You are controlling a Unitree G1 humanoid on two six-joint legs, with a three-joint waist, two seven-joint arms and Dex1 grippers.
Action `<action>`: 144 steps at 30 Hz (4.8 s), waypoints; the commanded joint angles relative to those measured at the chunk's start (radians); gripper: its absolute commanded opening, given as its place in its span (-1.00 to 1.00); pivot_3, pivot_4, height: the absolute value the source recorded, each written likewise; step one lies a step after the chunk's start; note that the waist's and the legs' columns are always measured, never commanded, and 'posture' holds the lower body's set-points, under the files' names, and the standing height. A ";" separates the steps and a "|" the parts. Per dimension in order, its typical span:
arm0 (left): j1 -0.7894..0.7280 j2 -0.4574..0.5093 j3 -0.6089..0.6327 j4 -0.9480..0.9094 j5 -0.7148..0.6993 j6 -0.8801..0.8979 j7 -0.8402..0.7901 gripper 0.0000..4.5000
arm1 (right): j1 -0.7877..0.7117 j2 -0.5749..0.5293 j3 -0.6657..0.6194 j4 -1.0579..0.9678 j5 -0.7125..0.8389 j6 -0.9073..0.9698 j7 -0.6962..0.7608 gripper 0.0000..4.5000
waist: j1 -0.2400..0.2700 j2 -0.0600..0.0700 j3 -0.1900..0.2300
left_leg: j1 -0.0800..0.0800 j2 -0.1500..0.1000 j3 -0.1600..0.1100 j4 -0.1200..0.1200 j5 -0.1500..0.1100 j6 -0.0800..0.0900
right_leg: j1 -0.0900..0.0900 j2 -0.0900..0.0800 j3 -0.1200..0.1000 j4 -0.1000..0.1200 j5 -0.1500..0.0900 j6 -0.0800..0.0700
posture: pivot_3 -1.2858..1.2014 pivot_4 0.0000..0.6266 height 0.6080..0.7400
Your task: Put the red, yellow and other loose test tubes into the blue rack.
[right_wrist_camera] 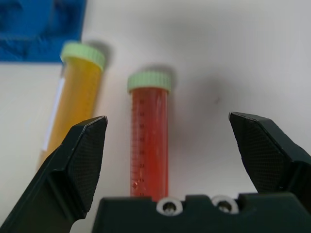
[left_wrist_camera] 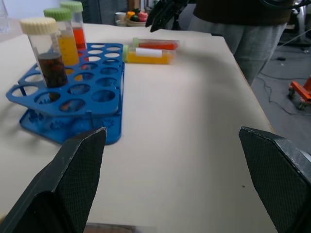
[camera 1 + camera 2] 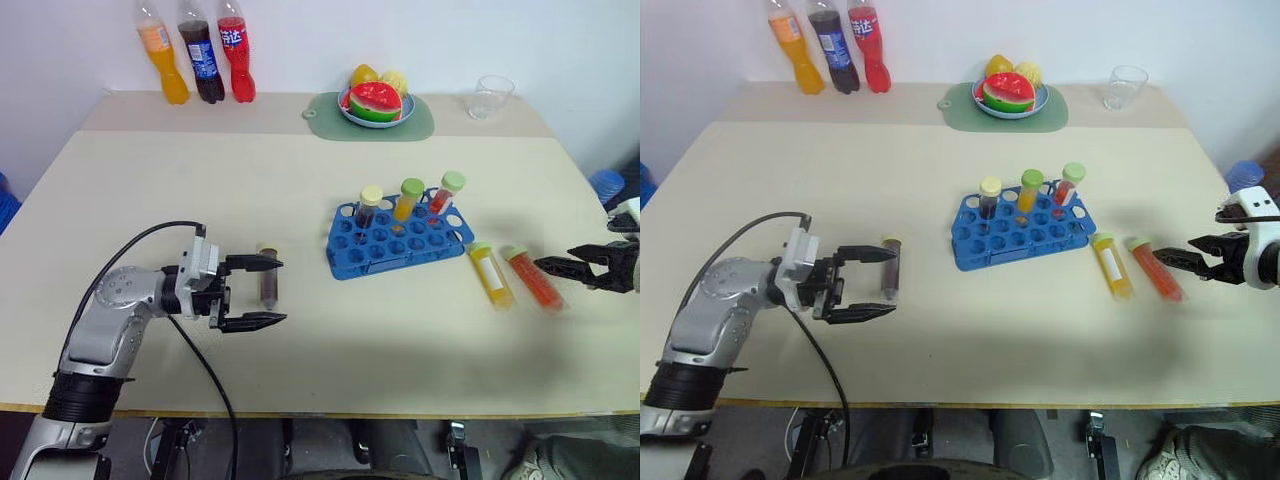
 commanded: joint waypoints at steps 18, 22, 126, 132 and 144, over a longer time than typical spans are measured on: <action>0.199 0.047 0.099 -0.224 -0.055 0.050 0.129 1.00 | -0.372 0.156 0.231 0.484 -0.339 -0.219 0.169 -0.65 | -0.006 0.001 0.000 | 0.000 0.000 0.003 0.000 0.000 0.000 | -0.001 0.000 0.000 0.001 0.000 0.000 | 0.03 -0.52 1.00; 0.186 0.036 0.083 -0.210 -0.045 0.040 0.140 1.00 | -0.377 0.135 0.216 0.492 -0.358 -0.241 0.176 -0.66 | -0.004 0.001 0.000 | 0.000 0.000 0.003 0.000 0.000 0.000 | -0.001 0.000 0.000 0.001 0.000 0.000 | 0.03 -0.52 1.00; -0.006 -0.083 0.001 0.026 0.034 -0.059 0.105 1.00 | -0.079 0.153 0.076 -0.384 0.109 0.444 -0.337 0.84 | -0.002 0.004 0.000 | -0.001 0.000 0.000 0.000 0.000 0.001 | -0.001 0.000 0.001 0.000 0.000 0.000 | 0.03 -0.52 1.00; 0.030 -0.070 0.015 -0.019 0.022 -0.039 0.131 1.00 | -0.178 0.183 0.213 -0.213 0.018 0.372 -0.241 0.73 | -0.002 0.004 0.000 | -0.001 0.000 0.000 0.000 0.000 0.001 | -0.001 0.000 0.001 0.001 0.000 0.000 | 0.03 -0.52 1.00; 0.032 -0.079 0.007 -0.028 0.024 -0.026 0.140 1.00 | -0.040 0.132 0.208 -0.353 -0.041 0.211 -0.116 -0.65 | 0.003 0.002 -0.001 | -0.001 0.001 0.001 0.000 0.000 0.000 | -0.001 0.000 0.000 0.001 0.000 0.000 | 0.03 -0.52 1.00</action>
